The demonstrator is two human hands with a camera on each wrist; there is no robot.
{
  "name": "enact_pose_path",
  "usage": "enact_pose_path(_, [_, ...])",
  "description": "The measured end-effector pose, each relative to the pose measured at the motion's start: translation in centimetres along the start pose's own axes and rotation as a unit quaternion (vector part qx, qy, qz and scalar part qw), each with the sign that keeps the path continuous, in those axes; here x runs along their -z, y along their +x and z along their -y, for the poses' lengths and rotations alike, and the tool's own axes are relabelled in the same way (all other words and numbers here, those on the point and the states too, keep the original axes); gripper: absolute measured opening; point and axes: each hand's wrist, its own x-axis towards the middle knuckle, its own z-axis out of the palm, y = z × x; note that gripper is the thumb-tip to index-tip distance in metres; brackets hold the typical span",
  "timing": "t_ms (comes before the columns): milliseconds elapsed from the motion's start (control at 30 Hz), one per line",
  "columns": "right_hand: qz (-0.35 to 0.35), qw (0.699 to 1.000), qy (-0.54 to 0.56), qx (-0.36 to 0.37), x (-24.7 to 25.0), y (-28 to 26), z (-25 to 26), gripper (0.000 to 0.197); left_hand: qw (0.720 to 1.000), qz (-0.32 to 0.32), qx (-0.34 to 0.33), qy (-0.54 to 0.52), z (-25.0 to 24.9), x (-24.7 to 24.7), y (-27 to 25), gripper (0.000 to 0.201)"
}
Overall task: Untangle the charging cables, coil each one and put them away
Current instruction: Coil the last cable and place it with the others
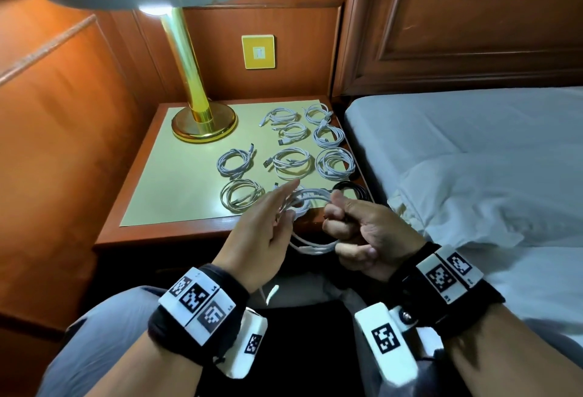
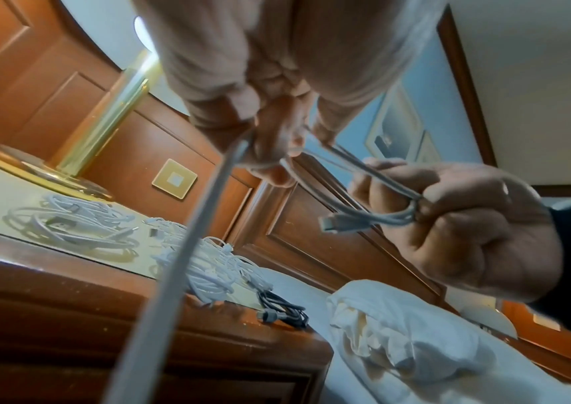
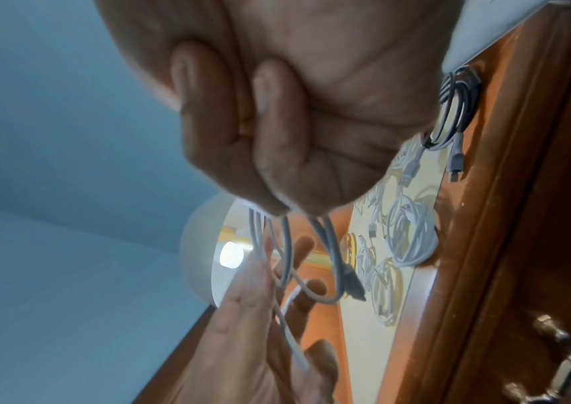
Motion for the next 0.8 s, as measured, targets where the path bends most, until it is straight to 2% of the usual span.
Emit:
enact_pose_path(100, [0.0,0.999,0.041,0.02,0.7,-0.6,1.1,0.035,0.999,-0.036,0.003,-0.021,0.3,0.8,0.1,0.039])
enact_pose_path(300, [0.026,0.997,0.065,0.042,1.1,-1.5,1.7,0.037,0.992,-0.097,-0.058,0.056,1.7,2.2,0.4,0.024])
enact_pose_path(433, [0.072,0.994,0.071,0.031,0.8,-1.6,1.3,0.038,0.984,-0.155,-0.021,0.081,1.5,2.4,0.4,0.026])
enact_pose_path(500, [0.091,0.994,0.06,0.022,0.5,-1.4,0.9,0.037,0.985,-0.167,0.03,0.016,0.9,2.3,0.4,0.027])
enact_pose_path(567, [0.102,0.994,0.047,0.009,0.2,-1.1,0.2,0.039,0.977,-0.159,0.098,-0.103,0.0,2.2,0.4,0.017])
enact_pose_path(700, [0.096,0.994,0.046,0.013,-0.7,-0.6,-0.7,0.042,0.933,-0.149,0.166,-0.282,-0.8,1.9,0.3,0.021])
enact_pose_path(800, [0.067,0.995,0.063,0.039,-1.2,-0.2,-1.1,0.039,0.904,-0.132,0.195,-0.357,-0.5,1.4,0.1,0.022])
